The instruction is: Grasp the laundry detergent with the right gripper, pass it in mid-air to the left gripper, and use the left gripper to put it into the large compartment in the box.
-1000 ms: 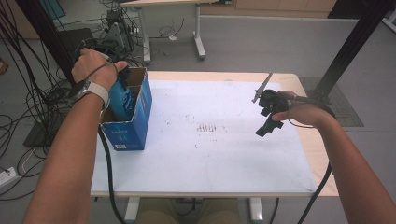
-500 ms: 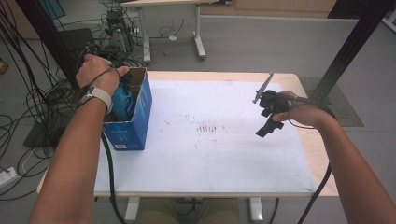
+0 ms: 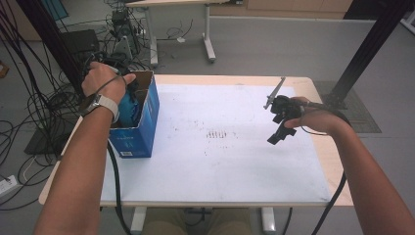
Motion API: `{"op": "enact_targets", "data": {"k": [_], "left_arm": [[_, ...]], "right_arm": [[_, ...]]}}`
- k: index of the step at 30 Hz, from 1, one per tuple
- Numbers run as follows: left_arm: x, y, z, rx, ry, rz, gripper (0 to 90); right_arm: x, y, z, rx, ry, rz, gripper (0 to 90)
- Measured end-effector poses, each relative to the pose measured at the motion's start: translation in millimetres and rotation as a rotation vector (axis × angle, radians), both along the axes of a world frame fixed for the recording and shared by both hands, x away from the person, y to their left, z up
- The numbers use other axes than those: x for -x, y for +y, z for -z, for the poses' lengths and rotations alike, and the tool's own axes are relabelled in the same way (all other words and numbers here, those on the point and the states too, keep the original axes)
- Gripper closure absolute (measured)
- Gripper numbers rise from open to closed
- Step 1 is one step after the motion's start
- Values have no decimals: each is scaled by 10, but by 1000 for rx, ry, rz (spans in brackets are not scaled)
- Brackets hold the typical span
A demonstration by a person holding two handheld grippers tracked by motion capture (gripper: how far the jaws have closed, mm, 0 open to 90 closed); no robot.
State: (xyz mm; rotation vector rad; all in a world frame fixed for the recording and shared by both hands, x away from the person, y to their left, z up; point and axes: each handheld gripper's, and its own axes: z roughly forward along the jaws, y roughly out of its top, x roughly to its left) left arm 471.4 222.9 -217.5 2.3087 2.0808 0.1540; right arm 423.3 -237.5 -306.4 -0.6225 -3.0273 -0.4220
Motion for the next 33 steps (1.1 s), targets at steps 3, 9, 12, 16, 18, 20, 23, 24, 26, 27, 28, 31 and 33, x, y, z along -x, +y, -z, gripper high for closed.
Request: {"op": "enact_targets", "data": {"k": [3,9,12,16,18,20,23,24,26,27,28,31,33], "left_arm": [[-3,-9,18,-7,-2,6,376],[-6,-10,52,-9,-8,5,376],[-7,-12,89,-13,0,5,376],[-12,-17,129,-14,1,7,376],[-17,-23,143,-13,2,7,376],[-19,-26,156,-11,-1,8,376],[-22,-30,180,-9,1,9,376],[-23,-33,187,-10,-1,8,376],[-24,-38,203,-11,0,7,376],[-26,-35,209,-10,2,9,376],[-26,-32,218,-7,3,7,376],[-27,-28,252,-7,2,8,376],[-29,-30,275,-10,5,6,376]], "right_arm": [[0,-1,10,0,5,5,66],[5,-7,18,-2,5,5,66],[6,-19,24,-4,6,6,66],[9,-27,29,-4,8,9,66],[8,-30,29,-3,7,11,66],[6,-31,33,-4,8,10,66],[6,-31,36,-4,8,11,66],[7,-32,36,-3,9,10,66],[11,-33,40,-5,12,11,66],[12,-34,42,-2,11,11,66],[13,-37,44,-3,11,11,66],[15,-45,48,-2,13,15,66],[13,-50,48,1,12,14,66]]}}
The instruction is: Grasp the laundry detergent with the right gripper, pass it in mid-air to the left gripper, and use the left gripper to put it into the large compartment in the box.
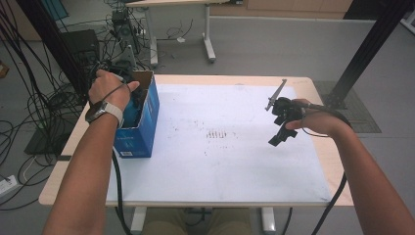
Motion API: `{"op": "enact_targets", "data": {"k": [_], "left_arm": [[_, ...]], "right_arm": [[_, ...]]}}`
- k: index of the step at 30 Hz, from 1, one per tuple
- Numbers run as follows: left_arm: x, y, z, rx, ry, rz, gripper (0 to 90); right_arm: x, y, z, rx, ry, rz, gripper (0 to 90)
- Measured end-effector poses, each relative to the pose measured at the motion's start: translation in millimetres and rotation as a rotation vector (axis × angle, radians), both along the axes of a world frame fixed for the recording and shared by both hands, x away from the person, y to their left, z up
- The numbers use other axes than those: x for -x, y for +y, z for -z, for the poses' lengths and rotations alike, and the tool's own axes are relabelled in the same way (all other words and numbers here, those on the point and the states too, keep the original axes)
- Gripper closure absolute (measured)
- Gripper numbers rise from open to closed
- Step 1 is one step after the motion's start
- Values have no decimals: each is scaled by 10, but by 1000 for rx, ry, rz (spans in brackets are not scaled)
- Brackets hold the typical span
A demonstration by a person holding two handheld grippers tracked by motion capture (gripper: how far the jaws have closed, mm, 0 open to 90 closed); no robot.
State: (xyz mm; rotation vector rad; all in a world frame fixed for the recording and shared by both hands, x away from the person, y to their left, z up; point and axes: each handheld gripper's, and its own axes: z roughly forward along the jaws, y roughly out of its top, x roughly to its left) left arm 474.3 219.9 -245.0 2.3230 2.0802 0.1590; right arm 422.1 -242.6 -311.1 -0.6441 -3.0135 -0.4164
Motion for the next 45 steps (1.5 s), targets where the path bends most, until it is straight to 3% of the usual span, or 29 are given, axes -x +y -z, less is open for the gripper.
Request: {"op": "enact_targets", "data": {"k": [24,45], "left_arm": [[0,36,237,7,22,13,375],[3,43,246,11,18,13,375]], "right_arm": [[0,5,26,1,9,4,65],[22,-26,-3,-2,1,12,65]]}}
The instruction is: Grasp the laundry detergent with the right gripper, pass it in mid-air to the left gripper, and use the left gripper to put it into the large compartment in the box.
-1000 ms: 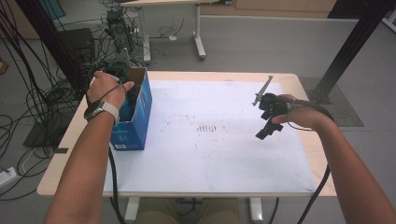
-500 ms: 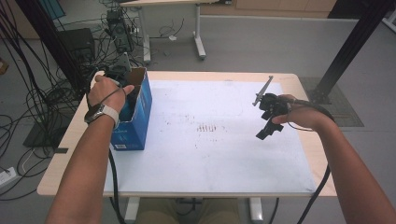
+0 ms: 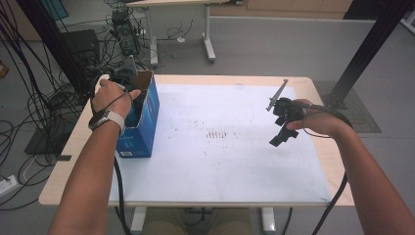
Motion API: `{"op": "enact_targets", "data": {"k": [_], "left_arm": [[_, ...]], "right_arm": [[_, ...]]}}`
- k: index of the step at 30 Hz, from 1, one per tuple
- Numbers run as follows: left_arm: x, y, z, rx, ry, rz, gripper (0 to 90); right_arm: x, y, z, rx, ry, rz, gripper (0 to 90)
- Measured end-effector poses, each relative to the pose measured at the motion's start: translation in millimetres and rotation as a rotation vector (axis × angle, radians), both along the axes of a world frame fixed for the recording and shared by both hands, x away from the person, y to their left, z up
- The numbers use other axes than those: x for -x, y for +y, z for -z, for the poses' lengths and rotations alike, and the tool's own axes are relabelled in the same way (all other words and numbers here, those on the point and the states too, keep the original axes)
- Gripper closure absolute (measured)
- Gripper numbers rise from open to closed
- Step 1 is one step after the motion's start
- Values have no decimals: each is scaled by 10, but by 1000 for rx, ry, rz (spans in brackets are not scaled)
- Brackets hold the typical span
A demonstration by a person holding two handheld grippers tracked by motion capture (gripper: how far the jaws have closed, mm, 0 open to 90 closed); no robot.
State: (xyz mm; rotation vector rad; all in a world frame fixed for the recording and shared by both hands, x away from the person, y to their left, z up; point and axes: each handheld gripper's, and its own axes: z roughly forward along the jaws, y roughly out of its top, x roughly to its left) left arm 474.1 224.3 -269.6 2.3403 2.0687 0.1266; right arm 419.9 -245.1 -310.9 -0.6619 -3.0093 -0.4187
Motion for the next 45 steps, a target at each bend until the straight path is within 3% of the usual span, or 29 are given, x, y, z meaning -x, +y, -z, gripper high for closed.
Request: {"op": "enact_targets", "data": {"k": [45], "left_arm": [[13,25,6,9,-14,-2,374]], "right_arm": [[9,-8,-27,-3,-4,-1,64]]}}
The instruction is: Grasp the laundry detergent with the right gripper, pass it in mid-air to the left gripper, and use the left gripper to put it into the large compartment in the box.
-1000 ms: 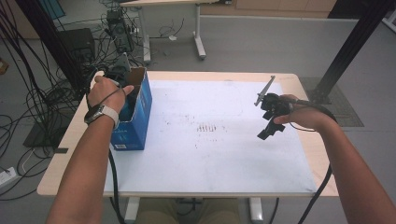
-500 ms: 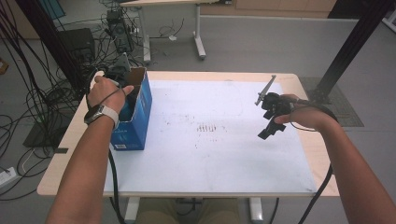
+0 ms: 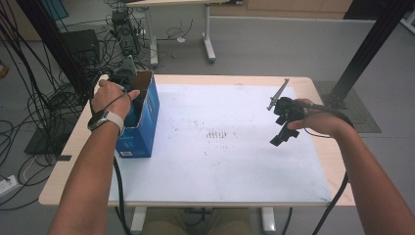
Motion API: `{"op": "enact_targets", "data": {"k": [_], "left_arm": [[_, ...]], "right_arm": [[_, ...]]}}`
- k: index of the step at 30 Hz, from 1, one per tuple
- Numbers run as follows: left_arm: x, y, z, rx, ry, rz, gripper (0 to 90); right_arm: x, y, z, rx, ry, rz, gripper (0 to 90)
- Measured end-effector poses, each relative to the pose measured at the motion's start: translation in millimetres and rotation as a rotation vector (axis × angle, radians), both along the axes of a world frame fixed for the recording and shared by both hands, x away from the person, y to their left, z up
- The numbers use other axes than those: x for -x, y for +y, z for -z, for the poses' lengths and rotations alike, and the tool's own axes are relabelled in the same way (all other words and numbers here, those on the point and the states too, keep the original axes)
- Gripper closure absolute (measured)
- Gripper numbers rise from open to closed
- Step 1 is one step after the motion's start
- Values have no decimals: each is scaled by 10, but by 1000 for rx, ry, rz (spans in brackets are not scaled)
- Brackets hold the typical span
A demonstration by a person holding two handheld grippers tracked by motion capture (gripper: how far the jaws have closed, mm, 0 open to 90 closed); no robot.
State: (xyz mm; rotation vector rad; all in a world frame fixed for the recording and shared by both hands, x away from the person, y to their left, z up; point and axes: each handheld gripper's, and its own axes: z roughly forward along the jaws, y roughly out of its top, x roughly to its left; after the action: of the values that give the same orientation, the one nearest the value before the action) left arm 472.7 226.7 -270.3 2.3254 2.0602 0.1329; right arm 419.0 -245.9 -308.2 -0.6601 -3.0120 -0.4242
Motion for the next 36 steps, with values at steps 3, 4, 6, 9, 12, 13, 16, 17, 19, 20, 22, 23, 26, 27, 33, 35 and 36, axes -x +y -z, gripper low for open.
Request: {"op": "enact_targets", "data": {"k": [3,4,6,9,12,13,16,17,19,20,22,23,26,27,33,35,36], "left_arm": [[-2,-10,-1,-3,2,2,374],[-2,-12,-1,-4,2,2,374],[-2,-12,-2,-4,3,3,374],[-1,-7,-3,-4,4,3,374],[1,-9,-2,-4,2,1,374],[2,-11,-1,-4,0,2,374],[3,-15,-2,-4,2,3,374],[3,-15,-1,-5,1,3,374],[3,-15,-2,-5,2,2,374],[3,-14,-1,-4,1,2,374],[1,-15,-1,-6,0,5,374],[1,-18,-1,-7,0,6,374],[1,-20,-1,-9,1,6,374],[2,-18,-1,-8,0,6,374],[7,-18,-1,-7,0,5,374],[7,-19,-2,-8,1,5,374],[7,-19,-2,-8,1,5,374]], "right_arm": [[2,-2,1,0,-1,0,64],[3,-3,0,0,-2,0,64],[2,-7,-1,-2,-3,-1,65],[2,-13,-4,0,-3,1,64],[2,-17,-3,-2,-2,4,65],[1,-17,-2,-3,-5,4,65],[1,-13,1,-3,-2,0,65],[3,-10,0,-1,-3,1,65],[1,-10,-4,-2,-3,1,63],[1,-12,-5,-3,-5,3,63],[3,-13,-10,-3,-5,2,63],[4,-13,-12,-2,-5,2,63],[4,-18,-13,-2,-6,3,63],[5,-18,-12,-2,-5,3,63],[8,-15,-11,1,-7,1,63],[11,-10,-11,-2,-6,2,63],[10,-10,-12,-2,-6,2,63]]}}
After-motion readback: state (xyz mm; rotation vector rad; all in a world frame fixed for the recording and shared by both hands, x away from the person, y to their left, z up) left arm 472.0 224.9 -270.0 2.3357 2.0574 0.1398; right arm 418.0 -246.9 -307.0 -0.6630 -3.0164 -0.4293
